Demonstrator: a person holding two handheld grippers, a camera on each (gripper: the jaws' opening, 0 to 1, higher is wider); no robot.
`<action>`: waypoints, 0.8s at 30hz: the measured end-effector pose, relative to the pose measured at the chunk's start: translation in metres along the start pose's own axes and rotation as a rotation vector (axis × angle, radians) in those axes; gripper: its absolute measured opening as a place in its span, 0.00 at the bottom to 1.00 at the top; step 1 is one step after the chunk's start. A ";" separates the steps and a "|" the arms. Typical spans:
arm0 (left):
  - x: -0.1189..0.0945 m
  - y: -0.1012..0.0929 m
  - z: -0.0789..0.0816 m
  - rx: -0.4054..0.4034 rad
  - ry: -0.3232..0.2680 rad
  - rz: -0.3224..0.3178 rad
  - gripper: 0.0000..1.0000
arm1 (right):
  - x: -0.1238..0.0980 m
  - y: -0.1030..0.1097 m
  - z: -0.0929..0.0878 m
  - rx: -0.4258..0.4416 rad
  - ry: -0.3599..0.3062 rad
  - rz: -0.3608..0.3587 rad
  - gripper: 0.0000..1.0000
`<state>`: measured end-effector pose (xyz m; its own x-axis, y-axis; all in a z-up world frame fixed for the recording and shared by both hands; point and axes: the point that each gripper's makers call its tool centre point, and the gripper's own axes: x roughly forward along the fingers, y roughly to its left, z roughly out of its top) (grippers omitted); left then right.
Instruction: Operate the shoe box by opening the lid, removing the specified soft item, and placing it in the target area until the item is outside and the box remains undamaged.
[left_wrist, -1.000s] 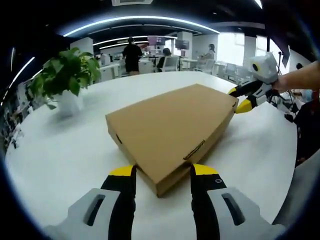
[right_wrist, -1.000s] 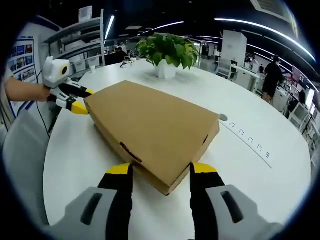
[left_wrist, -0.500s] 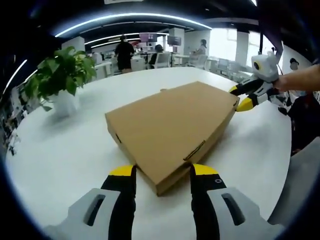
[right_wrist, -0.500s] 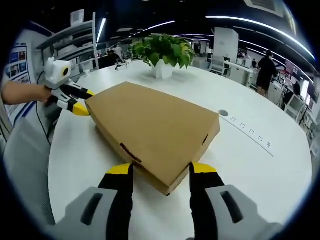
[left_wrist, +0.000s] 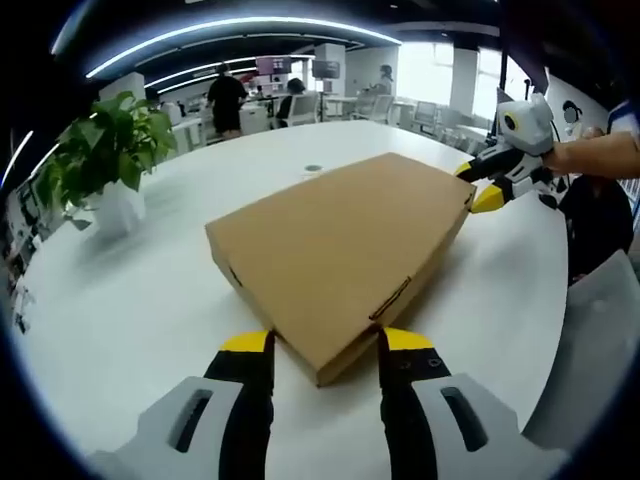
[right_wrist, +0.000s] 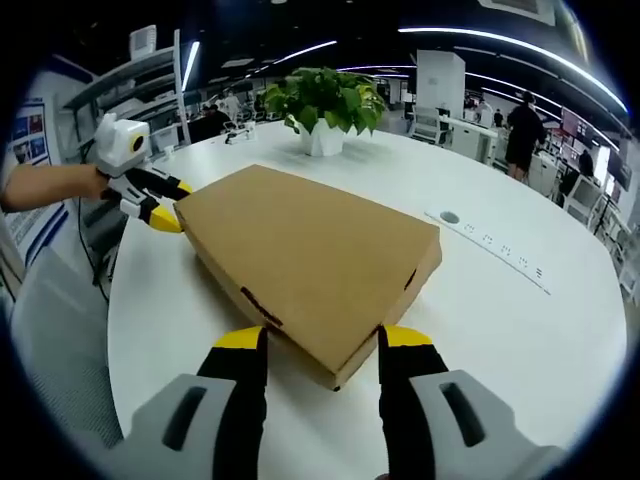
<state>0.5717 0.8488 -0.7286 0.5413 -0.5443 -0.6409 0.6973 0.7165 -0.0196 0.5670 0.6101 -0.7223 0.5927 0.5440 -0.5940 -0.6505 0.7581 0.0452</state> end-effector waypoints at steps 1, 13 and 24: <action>-0.001 0.000 -0.001 0.005 0.003 -0.004 0.40 | -0.001 0.003 0.000 0.004 -0.003 -0.004 0.40; -0.015 0.005 -0.013 0.031 0.015 -0.035 0.39 | -0.003 0.026 -0.002 0.035 -0.018 -0.016 0.40; -0.027 0.009 -0.023 0.056 0.041 -0.058 0.39 | -0.006 0.047 -0.005 0.052 -0.021 -0.015 0.39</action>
<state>0.5527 0.8796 -0.7289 0.4798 -0.5652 -0.6711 0.7530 0.6578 -0.0155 0.5303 0.6407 -0.7205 0.6124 0.5390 -0.5783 -0.6160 0.7838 0.0781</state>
